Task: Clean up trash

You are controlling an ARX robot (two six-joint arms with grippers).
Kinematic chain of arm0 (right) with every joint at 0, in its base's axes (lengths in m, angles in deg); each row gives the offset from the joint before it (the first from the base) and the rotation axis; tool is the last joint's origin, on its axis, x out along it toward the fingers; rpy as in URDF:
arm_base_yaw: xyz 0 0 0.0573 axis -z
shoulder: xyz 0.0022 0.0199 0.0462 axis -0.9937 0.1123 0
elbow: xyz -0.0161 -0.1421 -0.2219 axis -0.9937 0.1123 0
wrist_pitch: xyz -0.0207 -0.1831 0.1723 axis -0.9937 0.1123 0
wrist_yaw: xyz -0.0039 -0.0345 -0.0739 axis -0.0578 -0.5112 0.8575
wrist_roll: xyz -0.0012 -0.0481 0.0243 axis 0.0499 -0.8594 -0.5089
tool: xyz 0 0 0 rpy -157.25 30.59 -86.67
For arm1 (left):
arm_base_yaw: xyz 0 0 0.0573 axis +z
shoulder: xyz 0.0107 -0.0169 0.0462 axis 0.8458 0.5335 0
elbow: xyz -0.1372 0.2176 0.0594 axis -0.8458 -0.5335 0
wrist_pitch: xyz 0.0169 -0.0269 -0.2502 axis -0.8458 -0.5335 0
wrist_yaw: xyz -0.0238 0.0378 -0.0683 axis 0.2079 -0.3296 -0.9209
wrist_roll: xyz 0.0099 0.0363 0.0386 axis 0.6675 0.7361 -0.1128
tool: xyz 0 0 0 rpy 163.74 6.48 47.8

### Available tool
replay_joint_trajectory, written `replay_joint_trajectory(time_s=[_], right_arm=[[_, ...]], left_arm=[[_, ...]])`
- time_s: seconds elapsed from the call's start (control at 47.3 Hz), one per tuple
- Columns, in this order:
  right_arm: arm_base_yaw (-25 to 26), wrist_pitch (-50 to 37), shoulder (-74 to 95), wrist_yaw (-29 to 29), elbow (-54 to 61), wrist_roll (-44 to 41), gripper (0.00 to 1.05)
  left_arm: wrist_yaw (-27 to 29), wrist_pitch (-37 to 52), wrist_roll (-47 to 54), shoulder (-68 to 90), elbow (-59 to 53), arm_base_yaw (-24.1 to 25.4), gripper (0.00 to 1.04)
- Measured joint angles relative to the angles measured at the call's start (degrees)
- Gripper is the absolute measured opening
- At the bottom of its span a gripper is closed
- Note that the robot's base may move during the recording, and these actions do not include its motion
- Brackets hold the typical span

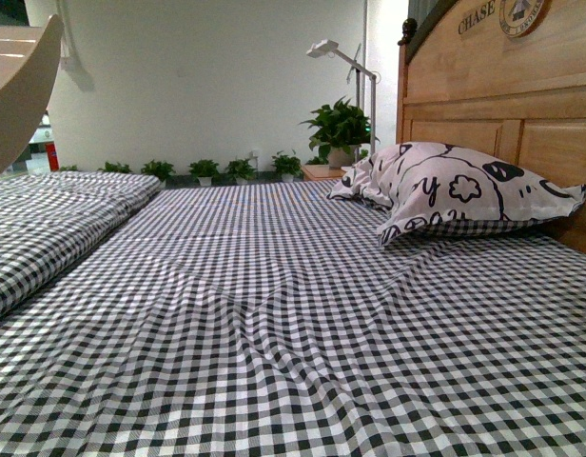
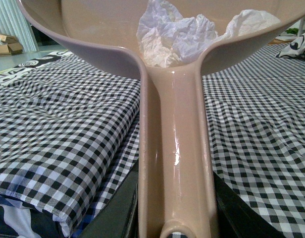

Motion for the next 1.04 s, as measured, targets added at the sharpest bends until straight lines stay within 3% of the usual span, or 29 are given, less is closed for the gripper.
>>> replay_joint_trajectory(time_s=[1.036], right_arm=[[0.13,0.02,-0.04,0.22,0.00,-0.17,0.19]], left_arm=[[0.07,0.02,-0.61,0.00,0.00,-0.02,0.26]])
